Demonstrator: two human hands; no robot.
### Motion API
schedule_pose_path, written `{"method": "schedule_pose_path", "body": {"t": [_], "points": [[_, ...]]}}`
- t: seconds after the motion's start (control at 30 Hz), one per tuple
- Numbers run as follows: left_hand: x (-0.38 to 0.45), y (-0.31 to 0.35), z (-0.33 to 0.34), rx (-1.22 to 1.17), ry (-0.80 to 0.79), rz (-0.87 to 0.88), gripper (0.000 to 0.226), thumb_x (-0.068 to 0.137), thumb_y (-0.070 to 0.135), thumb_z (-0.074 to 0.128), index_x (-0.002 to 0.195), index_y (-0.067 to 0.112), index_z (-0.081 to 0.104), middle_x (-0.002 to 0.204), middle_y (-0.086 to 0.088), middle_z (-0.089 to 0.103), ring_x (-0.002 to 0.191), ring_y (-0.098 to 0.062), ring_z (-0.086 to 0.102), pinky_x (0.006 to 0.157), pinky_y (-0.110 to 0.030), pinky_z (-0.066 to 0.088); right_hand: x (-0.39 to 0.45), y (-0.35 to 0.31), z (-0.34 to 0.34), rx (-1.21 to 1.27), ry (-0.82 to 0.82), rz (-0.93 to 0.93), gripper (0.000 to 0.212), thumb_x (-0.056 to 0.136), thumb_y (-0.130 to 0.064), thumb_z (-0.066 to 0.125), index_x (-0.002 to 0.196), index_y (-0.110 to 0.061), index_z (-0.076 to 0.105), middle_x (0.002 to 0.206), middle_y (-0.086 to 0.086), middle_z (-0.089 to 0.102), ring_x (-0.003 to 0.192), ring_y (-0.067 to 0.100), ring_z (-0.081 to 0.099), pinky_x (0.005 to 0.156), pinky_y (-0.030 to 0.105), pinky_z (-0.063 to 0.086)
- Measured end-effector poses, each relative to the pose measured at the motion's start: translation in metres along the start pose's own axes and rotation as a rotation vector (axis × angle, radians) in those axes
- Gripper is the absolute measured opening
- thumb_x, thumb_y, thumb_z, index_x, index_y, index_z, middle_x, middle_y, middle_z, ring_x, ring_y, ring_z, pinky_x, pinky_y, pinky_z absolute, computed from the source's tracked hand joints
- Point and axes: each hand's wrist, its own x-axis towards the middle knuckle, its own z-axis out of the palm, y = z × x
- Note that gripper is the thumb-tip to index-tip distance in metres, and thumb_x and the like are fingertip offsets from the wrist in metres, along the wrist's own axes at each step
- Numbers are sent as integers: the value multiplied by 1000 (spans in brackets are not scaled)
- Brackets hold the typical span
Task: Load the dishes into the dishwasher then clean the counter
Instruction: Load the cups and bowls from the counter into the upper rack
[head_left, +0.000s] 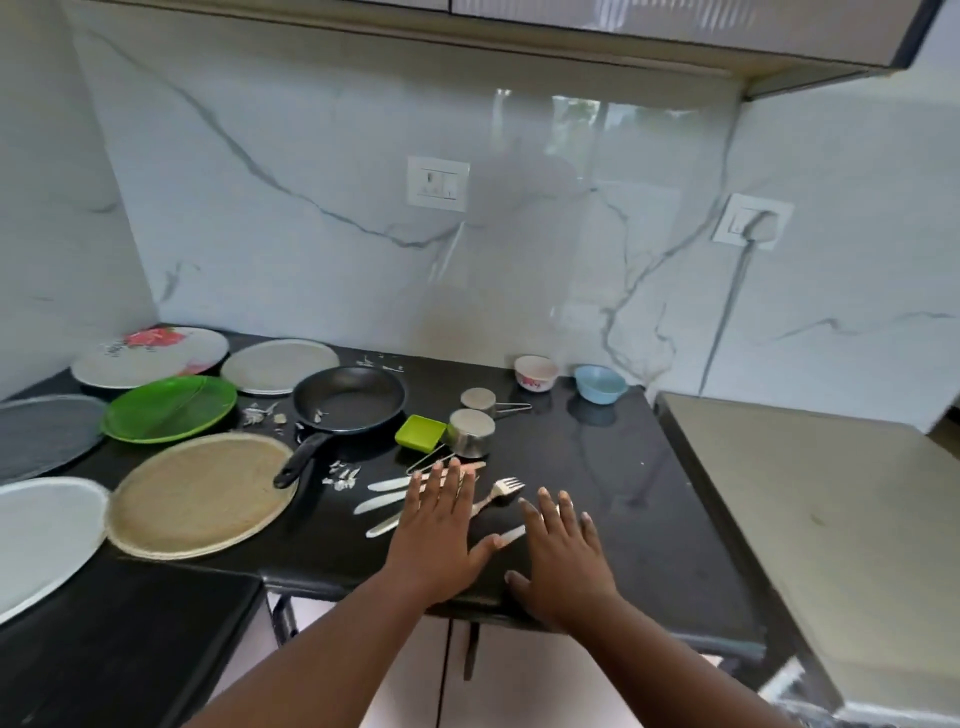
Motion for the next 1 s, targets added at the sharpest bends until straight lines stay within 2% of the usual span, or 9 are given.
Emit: {"method": "schedule_pose_path", "body": {"t": [0.13, 0.2, 0.27, 0.33, 0.47, 0.73, 0.8, 0.9, 1.0], "points": [[26, -7, 8, 25, -9, -67, 104, 72, 81, -13, 152, 16, -16, 159, -9, -21, 144, -24, -27, 110, -44, -24, 34, 12, 2, 69, 4, -22, 85, 94, -56, 46, 156, -23, -3, 163, 4, -14, 147, 25, -21, 121, 47, -6], [44, -7, 11, 40, -5, -100, 104, 72, 80, -8, 152, 15, -15, 160, -9, -19, 144, -24, -25, 105, -41, -31, 51, 23, 4, 96, -6, -36, 85, 94, -56, 46, 156, -24, -1, 163, 4, -12, 147, 24, -20, 121, 46, -6], [64, -6, 12, 29, -8, -148, 113, 66, 86, -11, 153, 13, -13, 161, -8, -17, 146, -26, -22, 103, -41, -33, 69, 37, 4, 121, -25, -54, 86, 93, -56, 47, 156, -25, -2, 163, 3, -12, 147, 24, -20, 120, 46, -6], [86, -5, 12, 27, -1, -207, 118, 62, 88, -15, 153, 13, -13, 161, -8, -16, 146, -26, -21, 108, -44, -29, 91, 53, 2, 121, -24, -72, 86, 93, -56, 48, 156, -25, -3, 163, 3, -12, 147, 24, -20, 120, 46, -7], [119, -4, 16, 15, -14, -314, 110, 64, 80, -6, 152, 14, -16, 160, -8, -21, 143, -22, -28, 113, -47, -22, 133, 83, -5, 113, -41, -114, 86, 94, -56, 47, 155, -24, -3, 163, 4, -11, 148, 25, -19, 121, 47, -6], [134, -22, 16, 24, -33, -531, 112, 64, 83, -5, 153, 15, -14, 161, -6, -15, 147, -25, -18, 115, -48, -16, 211, 94, -9, 179, -33, -189, 81, 94, -56, 44, 156, -22, 4, 164, 4, -1, 150, 24, -10, 121, 46, 0], [136, -34, 12, 32, -24, -600, 113, 62, 83, -5, 154, 17, -7, 163, -5, -5, 149, -24, -7, 117, -47, -9, 223, 86, -10, 214, -15, -215, 76, 95, -53, 43, 156, -23, 8, 164, 3, 4, 150, 23, -6, 121, 45, 2], [142, -51, 3, 35, 2, -646, 110, 64, 85, 1, 153, 20, 13, 158, -2, 22, 144, -22, 21, 115, -43, 15, 242, 71, -13, 242, 29, -277, 68, 96, -47, 42, 154, -24, 15, 164, 1, 9, 151, 20, -2, 121, 43, 3], [154, -66, 2, -14, -45, -591, 90, 84, 76, 33, 151, 19, 18, 152, -1, 32, 139, -22, 31, 109, -42, 28, 260, 55, -19, 273, 81, -295, 60, 96, -35, 41, 151, -25, 22, 162, 0, 15, 151, 19, 2, 120, 41, 5]]}}
